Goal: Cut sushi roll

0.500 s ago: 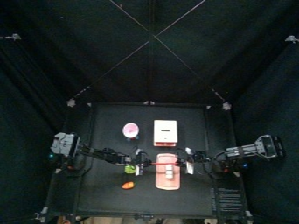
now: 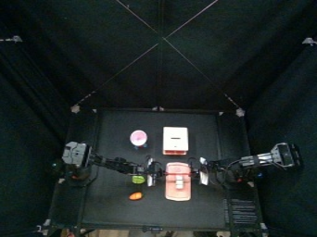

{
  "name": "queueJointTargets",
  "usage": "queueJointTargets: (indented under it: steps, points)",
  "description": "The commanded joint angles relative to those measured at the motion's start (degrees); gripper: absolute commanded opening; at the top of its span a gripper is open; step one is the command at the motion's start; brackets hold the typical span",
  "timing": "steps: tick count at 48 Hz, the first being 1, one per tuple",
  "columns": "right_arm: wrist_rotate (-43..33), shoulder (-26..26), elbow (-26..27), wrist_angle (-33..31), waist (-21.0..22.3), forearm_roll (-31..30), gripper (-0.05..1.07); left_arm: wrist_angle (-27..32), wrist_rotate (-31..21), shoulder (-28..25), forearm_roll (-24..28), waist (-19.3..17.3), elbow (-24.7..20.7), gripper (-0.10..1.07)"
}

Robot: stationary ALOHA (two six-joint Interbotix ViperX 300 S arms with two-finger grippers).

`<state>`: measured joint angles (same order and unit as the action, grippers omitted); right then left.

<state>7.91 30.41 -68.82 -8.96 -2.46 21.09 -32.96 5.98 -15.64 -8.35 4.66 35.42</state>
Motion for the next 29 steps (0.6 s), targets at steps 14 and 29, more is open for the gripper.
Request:
queueJointTargets:
  steps: [14,29]
  points:
    - [-0.26,0.18,-0.97,-0.97,-0.09,0.53,0.4,-0.18,-0.09,-2.46,0.09,0.44,-3.16,0.3]
    - [-0.26,0.18,-1.05,-1.05,-0.09,2.11,0.4,-0.18,-0.09,-3.52,0.09,0.44,-3.96,0.3]
